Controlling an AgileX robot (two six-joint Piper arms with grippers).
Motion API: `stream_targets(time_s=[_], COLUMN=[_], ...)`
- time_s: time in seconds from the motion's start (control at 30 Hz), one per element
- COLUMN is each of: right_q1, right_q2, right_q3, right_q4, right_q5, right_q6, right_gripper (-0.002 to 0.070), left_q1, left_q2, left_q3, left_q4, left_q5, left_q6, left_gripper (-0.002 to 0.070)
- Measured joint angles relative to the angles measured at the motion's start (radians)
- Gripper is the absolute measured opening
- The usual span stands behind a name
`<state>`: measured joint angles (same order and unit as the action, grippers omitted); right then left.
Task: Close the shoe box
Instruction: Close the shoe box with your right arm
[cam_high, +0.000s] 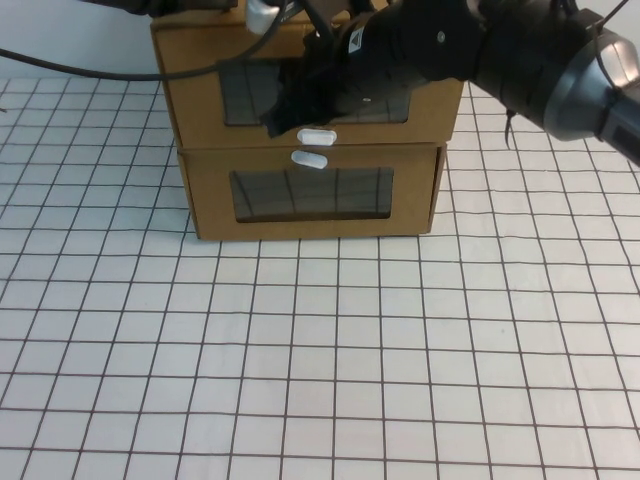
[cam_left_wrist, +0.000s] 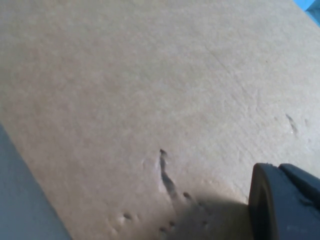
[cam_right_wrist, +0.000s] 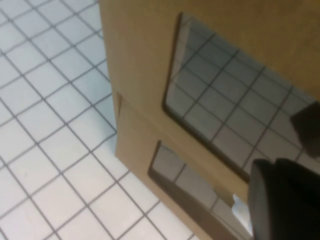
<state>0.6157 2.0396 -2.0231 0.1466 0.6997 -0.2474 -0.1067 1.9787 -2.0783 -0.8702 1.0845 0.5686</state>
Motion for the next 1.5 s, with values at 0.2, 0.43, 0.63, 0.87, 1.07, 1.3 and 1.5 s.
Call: stream_targets(time_s=[0.2,0.43,0.63,0.87,1.07,1.3,1.5], right_q1=[0.002,0.002,0.002,0.002,-0.031,-0.069,-0.078], right_q2=[-0.014,-0.115,-0.175,-0.143,-0.057,-0.03,-0.053], right_q3=[0.0,-0.002,-0.007,-0.007,-0.007,-0.007,-0.007], right_q4=[0.029,0.039,0.003,-0.037,-0.042,-0.012,0.043], right_q5=[0.029,0.075,0.101,0.136,0.033,-0.013,0.044], right_q6=[-0.079,-0.111,-0.137,-0.137,-0.113,-0.055,-0.086], right_gripper=[-0.0013,-0.0013,-0.0013,-0.0013,-0.0013,-0.0013,-0.0013], left_q1=[0.002,0.002,0.002,0.004,0.004,0.007,0.036], left_q2=[0.0,-0.011,-0.02,-0.02,-0.02,-0.02,-0.036], left_q3=[0.0,0.0,0.0,0.0,0.0,0.0,0.0], left_q4=[0.002,0.011,0.025,0.025,0.029,0.027,0.022], left_q5=[0.004,0.017,0.037,0.038,0.039,0.047,0.102], left_q6=[0.0,0.002,0.004,0.004,0.006,0.02,0.034], left_gripper=[-0.0005,-0.0005,-0.0005,-0.0005,-0.0005,-0.0005,-0.0005])
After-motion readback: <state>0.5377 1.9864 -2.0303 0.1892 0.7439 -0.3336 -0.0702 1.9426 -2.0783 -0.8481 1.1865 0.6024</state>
